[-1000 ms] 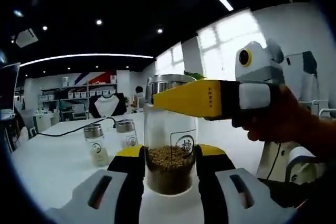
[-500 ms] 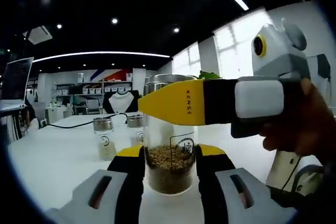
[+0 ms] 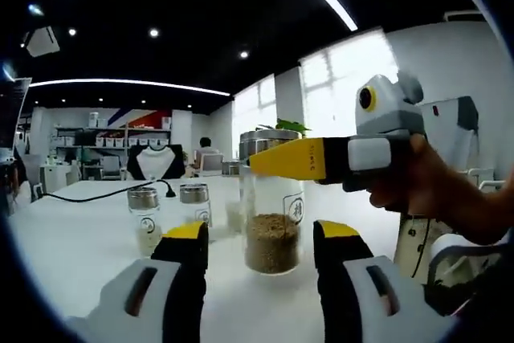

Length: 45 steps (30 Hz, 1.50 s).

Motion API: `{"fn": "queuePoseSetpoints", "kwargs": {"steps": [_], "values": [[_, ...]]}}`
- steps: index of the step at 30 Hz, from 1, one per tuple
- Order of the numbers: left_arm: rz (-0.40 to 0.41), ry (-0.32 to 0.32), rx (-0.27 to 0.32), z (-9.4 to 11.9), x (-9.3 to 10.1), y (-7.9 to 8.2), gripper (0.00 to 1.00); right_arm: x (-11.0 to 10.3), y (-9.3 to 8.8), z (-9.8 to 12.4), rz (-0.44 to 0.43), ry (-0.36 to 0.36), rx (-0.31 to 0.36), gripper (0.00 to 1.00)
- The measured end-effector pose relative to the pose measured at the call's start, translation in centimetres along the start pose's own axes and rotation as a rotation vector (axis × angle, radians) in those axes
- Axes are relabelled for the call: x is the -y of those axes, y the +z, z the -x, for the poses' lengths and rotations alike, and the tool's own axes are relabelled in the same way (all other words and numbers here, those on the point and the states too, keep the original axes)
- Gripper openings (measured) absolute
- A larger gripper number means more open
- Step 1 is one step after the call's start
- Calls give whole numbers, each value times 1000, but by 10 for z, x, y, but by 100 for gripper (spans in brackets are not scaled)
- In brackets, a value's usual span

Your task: Rotate the seasoning bottle until the label or dispensing opening points toward the visible target arrow and the bottle remains upright within the marked orientation range

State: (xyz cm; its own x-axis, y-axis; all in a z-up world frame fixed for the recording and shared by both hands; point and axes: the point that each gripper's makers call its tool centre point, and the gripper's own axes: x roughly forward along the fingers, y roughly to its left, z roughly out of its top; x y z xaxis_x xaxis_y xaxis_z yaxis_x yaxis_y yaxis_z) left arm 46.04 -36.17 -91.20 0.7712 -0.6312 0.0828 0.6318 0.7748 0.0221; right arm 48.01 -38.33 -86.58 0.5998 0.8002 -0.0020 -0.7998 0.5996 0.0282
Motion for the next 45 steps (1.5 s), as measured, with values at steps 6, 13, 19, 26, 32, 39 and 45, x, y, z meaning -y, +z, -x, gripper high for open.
{"fn": "queuePoseSetpoints", "kwargs": {"steps": [6,13,19,26,32,39,45], "values": [[-10,-30,-61,8,-5,-10,78,19,0,6,-19,-3,-11,37],[-20,-27,-110,17,-8,-15,100,43,0,13,-11,-26,-23,37],[-11,-20,-133,24,-12,-21,100,64,-4,18,-24,-32,-46,37],[11,4,-119,27,-15,-20,100,95,-4,24,-20,-60,-50,37],[15,17,-123,31,-17,-21,100,119,-4,24,-4,-64,-63,37],[6,30,-134,34,-18,-25,100,144,-3,26,5,-54,-58,37],[0,19,-137,33,-15,-26,100,163,-8,25,26,-68,-83,37]]}}
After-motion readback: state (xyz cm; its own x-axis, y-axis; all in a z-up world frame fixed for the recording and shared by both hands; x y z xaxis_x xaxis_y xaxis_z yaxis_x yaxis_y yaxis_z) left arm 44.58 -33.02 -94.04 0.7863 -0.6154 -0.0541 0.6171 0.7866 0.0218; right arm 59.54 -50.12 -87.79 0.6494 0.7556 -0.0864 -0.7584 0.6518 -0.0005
